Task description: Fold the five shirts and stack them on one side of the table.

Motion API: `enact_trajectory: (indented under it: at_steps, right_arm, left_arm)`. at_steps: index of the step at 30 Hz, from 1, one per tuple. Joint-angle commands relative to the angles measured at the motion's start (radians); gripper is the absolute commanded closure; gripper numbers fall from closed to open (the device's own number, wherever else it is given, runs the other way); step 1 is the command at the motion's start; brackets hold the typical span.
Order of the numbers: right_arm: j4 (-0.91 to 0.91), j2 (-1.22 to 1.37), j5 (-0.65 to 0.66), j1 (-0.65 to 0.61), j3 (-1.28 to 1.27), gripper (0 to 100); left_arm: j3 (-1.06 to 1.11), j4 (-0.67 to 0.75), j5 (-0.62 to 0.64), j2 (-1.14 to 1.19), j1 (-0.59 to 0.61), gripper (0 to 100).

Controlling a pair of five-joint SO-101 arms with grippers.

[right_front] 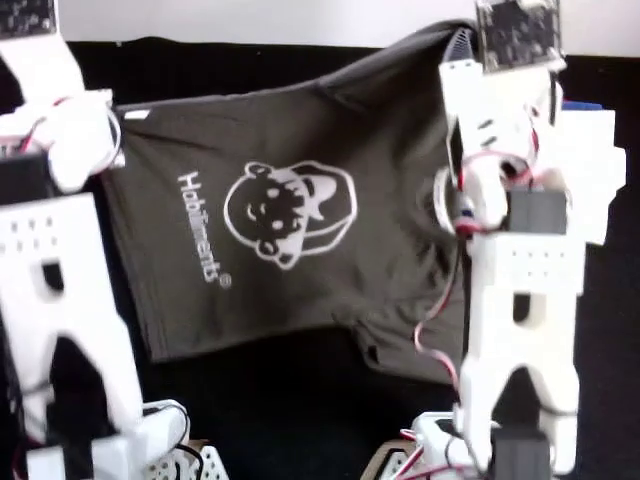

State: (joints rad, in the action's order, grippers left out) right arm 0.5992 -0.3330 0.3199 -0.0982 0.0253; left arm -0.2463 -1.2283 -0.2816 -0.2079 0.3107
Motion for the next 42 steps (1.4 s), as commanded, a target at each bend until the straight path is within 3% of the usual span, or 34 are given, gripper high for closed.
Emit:
enact_trajectory:
  at_steps: [1,5,11,19,30,34,42]
  right_arm:
    - [-0.030,0.094,0.006,-0.007,0.143,99.3]
    - [-0.030,0.189,0.006,-0.007,0.222,99.3]
    - [-0.001,0.315,0.006,-0.033,0.228,99.3]
    - [0.197,0.433,0.006,-0.058,0.228,99.3]
    - [0.575,0.466,0.008,-0.030,0.226,99.3]
    - [0.671,0.467,0.011,-0.028,0.225,99.3]
    - [0.832,0.464,0.009,-0.028,0.225,99.3]
  left_arm:
    - [-0.202,-0.014,-0.008,0.120,0.016,99]
    - [-0.390,-0.055,-0.008,0.246,0.016,99]
    - [-0.449,-0.051,-0.008,0.432,0.012,99]
    - [-0.447,-0.106,-0.006,0.595,0.010,99]
    - [-0.446,-0.414,-0.011,0.680,0.010,99]
    - [-0.443,-0.520,-0.068,0.716,0.010,99]
    - [-0.237,-0.534,-0.071,0.662,0.001,99]
